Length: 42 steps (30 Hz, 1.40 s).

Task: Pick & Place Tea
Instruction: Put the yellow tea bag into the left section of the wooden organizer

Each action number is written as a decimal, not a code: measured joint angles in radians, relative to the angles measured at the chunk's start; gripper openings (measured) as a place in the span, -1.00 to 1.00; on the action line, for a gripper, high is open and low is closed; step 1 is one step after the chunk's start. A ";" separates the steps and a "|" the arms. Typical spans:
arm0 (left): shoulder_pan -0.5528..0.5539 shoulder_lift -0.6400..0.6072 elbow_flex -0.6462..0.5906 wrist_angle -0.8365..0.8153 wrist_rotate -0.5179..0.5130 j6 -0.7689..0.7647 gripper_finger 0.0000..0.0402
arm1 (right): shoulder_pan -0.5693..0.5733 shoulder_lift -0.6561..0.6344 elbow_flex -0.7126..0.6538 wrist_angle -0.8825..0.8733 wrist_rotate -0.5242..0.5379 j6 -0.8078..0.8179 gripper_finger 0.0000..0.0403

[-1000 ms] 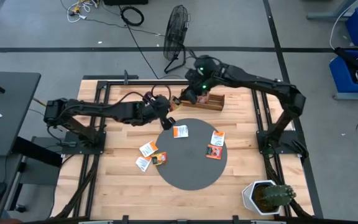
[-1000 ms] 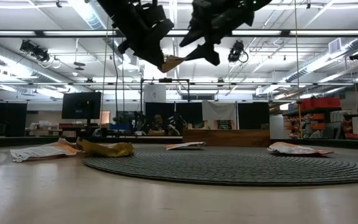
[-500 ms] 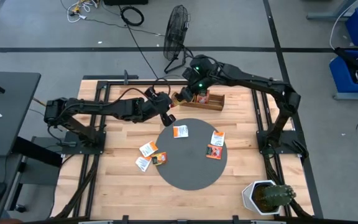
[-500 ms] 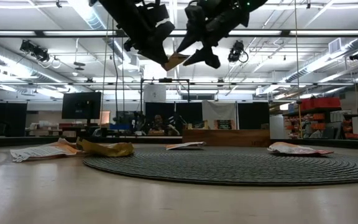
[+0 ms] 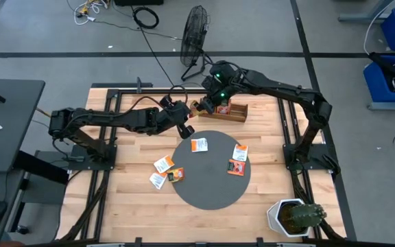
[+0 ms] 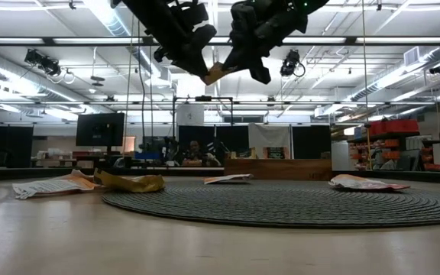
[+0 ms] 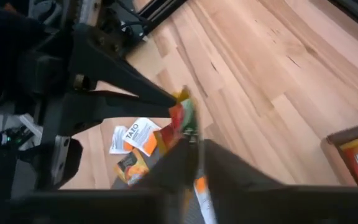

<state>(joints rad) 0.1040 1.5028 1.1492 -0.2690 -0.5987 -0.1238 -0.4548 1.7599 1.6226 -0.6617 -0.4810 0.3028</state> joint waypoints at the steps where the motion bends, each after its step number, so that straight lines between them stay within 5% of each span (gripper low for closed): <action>1: 0.000 0.000 0.000 0.000 0.000 0.000 -0.98 | 0.000 0.000 0.000 0.003 -0.002 -0.015 -0.87; 14: 0.002 -0.016 0.001 -0.142 0.000 -0.185 -0.35 | -0.065 -0.054 0.001 -0.034 0.110 -0.132 -0.99; 22: 0.024 -0.076 0.001 -0.208 0.000 -0.266 0.01 | -0.087 -0.020 0.002 -0.134 0.308 -0.420 -1.00; 29: 0.072 -0.104 0.000 -0.208 0.001 -0.280 0.07 | -0.067 0.076 0.001 -0.161 0.445 -0.544 -1.00; 42: 0.083 -0.105 0.001 -0.201 0.000 -0.285 0.05 | -0.067 0.228 0.001 -0.140 0.517 -0.675 -1.00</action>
<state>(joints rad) 0.1871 1.3975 1.1500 -0.4702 -0.5983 -0.4088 -0.5220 1.9884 1.6234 -0.8019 0.0355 -0.3719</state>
